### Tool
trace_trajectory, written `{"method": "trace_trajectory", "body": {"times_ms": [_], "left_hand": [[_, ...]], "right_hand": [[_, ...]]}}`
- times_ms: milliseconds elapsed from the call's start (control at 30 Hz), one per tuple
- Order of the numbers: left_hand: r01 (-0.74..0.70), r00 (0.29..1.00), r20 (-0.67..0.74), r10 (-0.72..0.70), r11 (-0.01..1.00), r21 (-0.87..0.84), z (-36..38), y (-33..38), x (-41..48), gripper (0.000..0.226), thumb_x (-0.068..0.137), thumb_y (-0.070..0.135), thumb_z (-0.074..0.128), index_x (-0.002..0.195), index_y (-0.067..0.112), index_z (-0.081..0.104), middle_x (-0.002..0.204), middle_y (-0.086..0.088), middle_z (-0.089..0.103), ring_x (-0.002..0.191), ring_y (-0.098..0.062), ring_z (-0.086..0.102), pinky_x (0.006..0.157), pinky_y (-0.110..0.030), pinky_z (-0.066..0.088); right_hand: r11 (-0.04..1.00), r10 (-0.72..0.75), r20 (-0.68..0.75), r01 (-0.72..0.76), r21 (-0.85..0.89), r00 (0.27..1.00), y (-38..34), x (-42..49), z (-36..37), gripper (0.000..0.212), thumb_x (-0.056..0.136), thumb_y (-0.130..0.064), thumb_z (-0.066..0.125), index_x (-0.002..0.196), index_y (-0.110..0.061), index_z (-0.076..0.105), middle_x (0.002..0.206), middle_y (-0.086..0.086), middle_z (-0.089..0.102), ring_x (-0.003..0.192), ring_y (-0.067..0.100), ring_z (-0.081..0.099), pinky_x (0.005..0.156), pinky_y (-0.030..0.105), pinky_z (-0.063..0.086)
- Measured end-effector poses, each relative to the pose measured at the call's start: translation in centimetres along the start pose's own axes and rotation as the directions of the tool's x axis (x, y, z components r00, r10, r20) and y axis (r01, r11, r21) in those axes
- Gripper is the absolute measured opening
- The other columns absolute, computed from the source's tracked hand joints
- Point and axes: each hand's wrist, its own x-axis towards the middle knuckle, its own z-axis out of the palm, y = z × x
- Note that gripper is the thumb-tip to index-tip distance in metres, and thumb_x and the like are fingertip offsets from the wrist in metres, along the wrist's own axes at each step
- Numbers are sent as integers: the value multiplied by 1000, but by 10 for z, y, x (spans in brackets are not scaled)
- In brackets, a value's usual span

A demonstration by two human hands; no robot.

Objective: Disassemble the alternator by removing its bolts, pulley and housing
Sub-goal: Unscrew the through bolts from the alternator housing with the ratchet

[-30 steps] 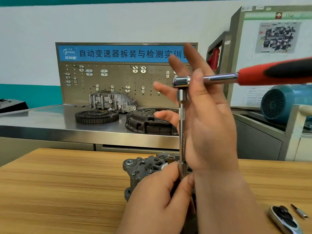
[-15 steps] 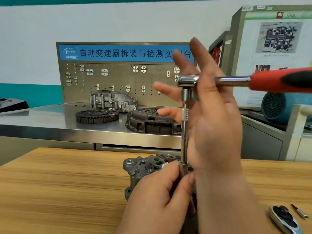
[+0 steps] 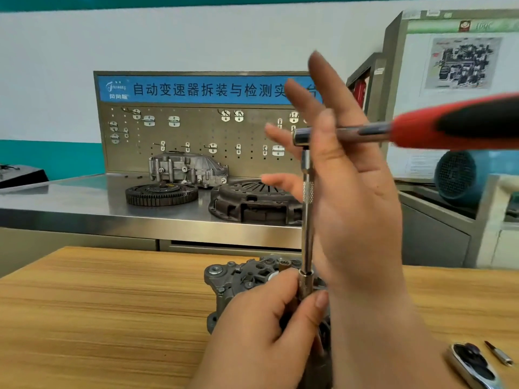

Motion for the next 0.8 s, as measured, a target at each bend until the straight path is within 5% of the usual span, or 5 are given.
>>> {"method": "trace_trajectory", "body": {"times_ms": [200, 300, 433, 667, 800], "left_hand": [[-53, 999, 2, 53, 998, 38, -1, -2, -1, 59, 70, 72, 31, 99, 31, 61, 83, 10, 68, 81, -6, 63, 76, -32, 50], [-20, 1000, 10, 20, 999, 29, -1, 0, 1, 47, 73, 67, 38, 100, 38, 62, 82, 15, 69, 82, -3, 64, 76, -27, 50], [4, 1000, -13, -3, 999, 38, 0, 2, 2, 33, 75, 59, 40, 95, 40, 59, 73, 19, 66, 72, 2, 60, 61, -18, 42], [-49, 998, -32, 49, 999, 23, 0, -3, -1, 56, 72, 73, 28, 98, 33, 58, 80, 12, 66, 78, -5, 62, 69, -27, 49], [-59, 998, -28, 62, 996, 71, 0, -2, 0, 47, 71, 71, 29, 104, 47, 53, 83, 19, 66, 80, 1, 61, 68, -18, 46]], "right_hand": [[935, 251, 36, -252, 250, 967, -2, 2, -8, 58, 96, -51, 23, 131, -15, 52, 103, 7, 74, 83, 21, 71, 56, 24, 54], [995, 64, 27, -66, 74, 998, -3, 0, -2, 38, 96, -39, 37, 128, -27, 54, 119, 1, 69, 91, 27, 67, 62, 28, 56], [962, -206, 83, 217, -165, 975, -1, 0, 0, 35, 95, -12, 51, 125, -32, 49, 116, -11, 63, 116, 21, 57, 94, 54, 49], [966, 204, 10, -203, 159, 979, 6, 0, -6, 47, 92, -48, 31, 129, -31, 54, 116, 1, 71, 95, 22, 70, 58, 27, 55], [980, 174, -7, -173, 99, 985, 4, -1, -4, 47, 92, -47, 36, 129, -27, 56, 115, -3, 71, 88, 14, 69, 57, 28, 54]]}}
